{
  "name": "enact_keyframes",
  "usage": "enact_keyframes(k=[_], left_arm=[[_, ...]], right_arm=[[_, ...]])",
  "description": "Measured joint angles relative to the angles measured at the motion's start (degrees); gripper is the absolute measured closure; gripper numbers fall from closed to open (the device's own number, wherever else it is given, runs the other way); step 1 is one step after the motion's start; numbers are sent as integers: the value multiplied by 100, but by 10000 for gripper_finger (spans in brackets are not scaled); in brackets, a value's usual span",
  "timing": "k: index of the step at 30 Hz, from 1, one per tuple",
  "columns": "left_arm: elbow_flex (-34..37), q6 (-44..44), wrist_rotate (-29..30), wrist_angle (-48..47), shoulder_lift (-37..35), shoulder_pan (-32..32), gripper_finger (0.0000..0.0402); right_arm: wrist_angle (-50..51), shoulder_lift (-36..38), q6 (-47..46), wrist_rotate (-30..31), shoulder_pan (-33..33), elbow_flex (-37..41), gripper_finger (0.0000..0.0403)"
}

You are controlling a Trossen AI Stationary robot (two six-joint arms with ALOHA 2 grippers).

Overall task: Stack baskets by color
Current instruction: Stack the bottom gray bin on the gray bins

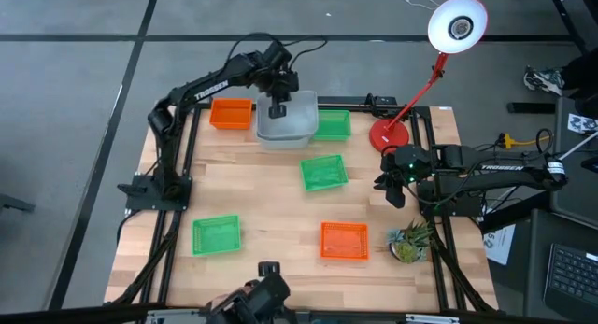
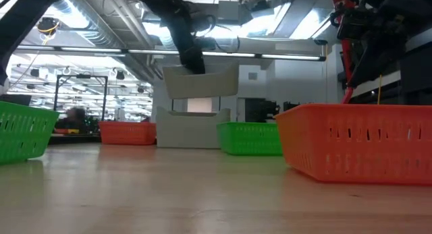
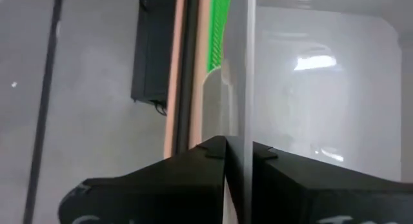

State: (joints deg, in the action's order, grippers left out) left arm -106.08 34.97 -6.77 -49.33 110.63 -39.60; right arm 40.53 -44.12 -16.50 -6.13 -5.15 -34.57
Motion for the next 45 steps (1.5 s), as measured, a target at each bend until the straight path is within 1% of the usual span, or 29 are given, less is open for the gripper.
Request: enact_keyframes(k=[3,11,24,29,33,45], left_arm=[[-4,-82,-2,-274,158,-34,401],[-4,-6,180,-232,450,-81,401],[2,36,403,-291,228,-264,401],[2,165,400,-280,225,-374,401],[2,158,85,-278,225,-413,401],[2,146,162,-248,507,-374,401]], right_arm=[[16,0,39,-1,1,0,303],[24,0,29,-3,-1,0,303],[63,-2,29,-5,1,0,303],[98,-1,3,-5,-1,0,303],[133,-2,-78,-8,0,0,303],[136,-2,-107,-7,0,0,303]])
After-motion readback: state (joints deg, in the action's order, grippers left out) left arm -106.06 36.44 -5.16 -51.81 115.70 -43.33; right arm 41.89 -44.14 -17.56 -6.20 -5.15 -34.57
